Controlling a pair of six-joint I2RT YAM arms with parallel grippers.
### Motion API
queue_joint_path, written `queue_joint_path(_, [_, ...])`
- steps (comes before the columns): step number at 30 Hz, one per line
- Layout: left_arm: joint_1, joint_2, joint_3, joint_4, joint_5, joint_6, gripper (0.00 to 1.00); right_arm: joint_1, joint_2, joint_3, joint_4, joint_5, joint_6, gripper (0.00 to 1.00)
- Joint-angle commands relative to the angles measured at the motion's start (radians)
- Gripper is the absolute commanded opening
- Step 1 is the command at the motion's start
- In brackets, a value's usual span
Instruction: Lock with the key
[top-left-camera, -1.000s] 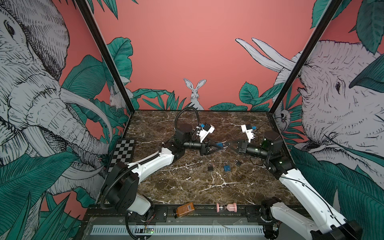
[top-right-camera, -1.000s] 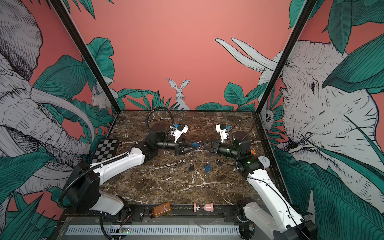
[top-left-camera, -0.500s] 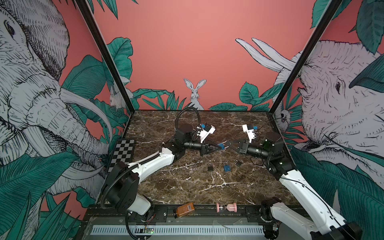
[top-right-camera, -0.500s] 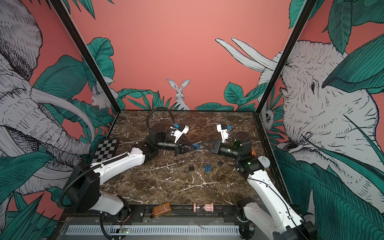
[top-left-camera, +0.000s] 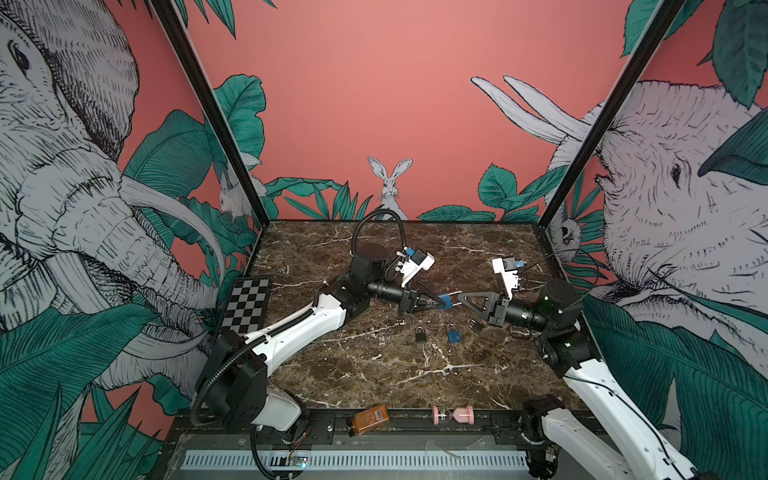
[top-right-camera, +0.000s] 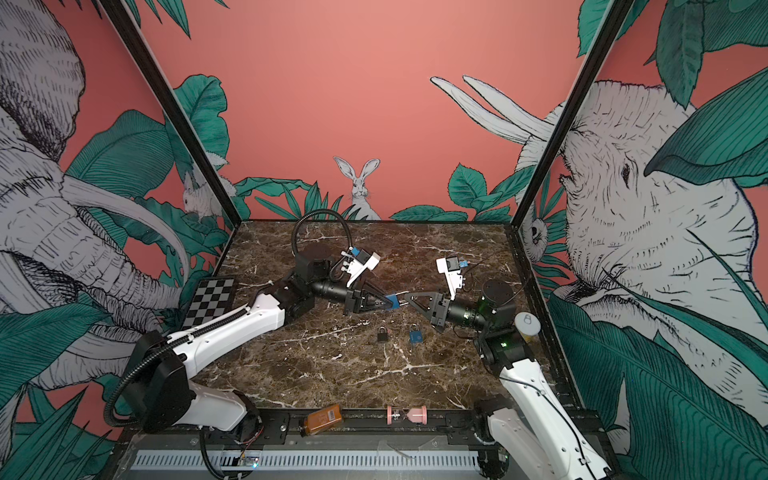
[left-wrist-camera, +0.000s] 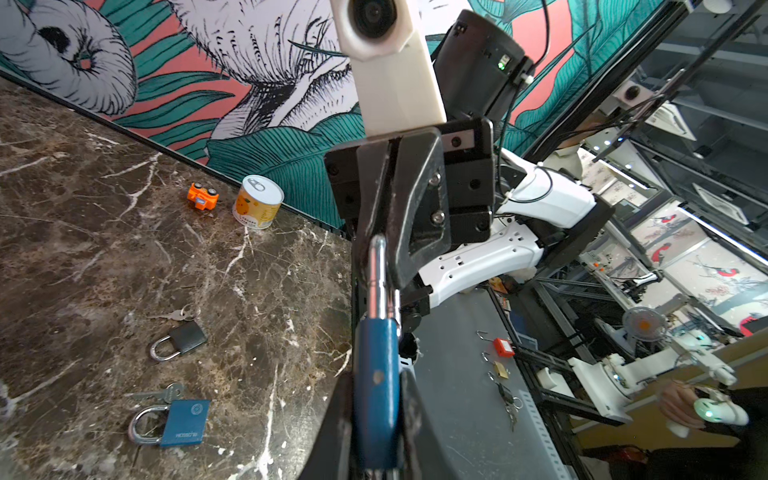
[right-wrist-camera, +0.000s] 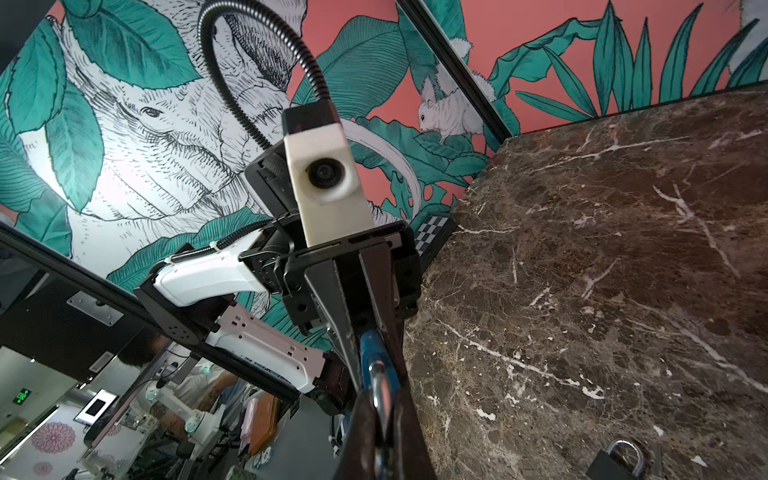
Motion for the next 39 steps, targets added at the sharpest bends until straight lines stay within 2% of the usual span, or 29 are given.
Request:
queue_joint_path(1, [0.015,-0.067,0.046,0.043,0.155,-0.014,0.00,-0.032,-0.016,-0.014,0.031,0.044,-0.031,0.00])
queue_joint_path(8, [0.015,-0.078,0.050,0.014,0.176,0.009,0.00,-0.032,-0.031,-0.030,0.074,0.033,-0.022,0.00])
queue_joint_path(18, [0.015,-0.060,0.050,0.050,0.191,-0.018,0.00,-0.033,-0.027,-0.036,0.079,0.054,-0.035,0.00])
queue_joint_path(39, [0.015,-0.029,0.050,0.048,0.215,-0.010,0.00,-0.032,-0.065,-0.053,0.049,0.008,-0.121,0.00])
